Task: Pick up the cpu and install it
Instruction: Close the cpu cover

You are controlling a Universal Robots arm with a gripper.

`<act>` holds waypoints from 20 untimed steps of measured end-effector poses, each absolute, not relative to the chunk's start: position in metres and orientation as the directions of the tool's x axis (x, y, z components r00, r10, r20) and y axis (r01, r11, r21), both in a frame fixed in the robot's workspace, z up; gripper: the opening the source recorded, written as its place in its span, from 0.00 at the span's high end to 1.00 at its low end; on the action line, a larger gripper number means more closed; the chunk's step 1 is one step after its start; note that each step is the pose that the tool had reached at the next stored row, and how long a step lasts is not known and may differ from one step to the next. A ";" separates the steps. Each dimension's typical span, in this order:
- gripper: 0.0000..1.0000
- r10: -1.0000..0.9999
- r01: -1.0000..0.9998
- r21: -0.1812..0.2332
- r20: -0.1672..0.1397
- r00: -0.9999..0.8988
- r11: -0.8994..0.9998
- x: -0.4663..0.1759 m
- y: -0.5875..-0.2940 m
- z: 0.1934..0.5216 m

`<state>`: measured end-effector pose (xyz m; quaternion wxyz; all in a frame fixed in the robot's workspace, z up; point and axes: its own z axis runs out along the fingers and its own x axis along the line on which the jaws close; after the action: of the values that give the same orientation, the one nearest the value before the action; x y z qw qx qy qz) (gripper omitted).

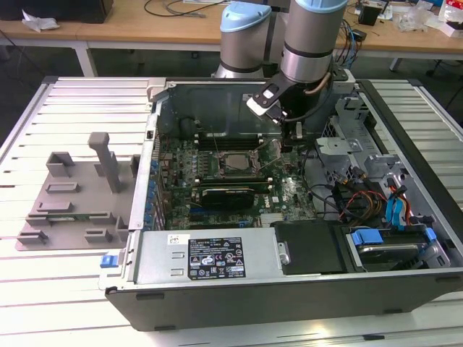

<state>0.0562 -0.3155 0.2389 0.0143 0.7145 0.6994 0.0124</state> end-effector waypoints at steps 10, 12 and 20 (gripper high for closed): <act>0.89 1.000 0.999 0.039 -0.002 0.021 -0.021 0.050 -0.315 0.241; 0.89 1.000 0.999 0.039 -0.002 0.022 -0.022 0.050 -0.315 0.241; 0.89 1.000 0.999 0.040 -0.002 0.021 -0.021 0.025 -0.313 0.241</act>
<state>0.0247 -0.3129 0.2409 0.0149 0.7145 0.6994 0.0130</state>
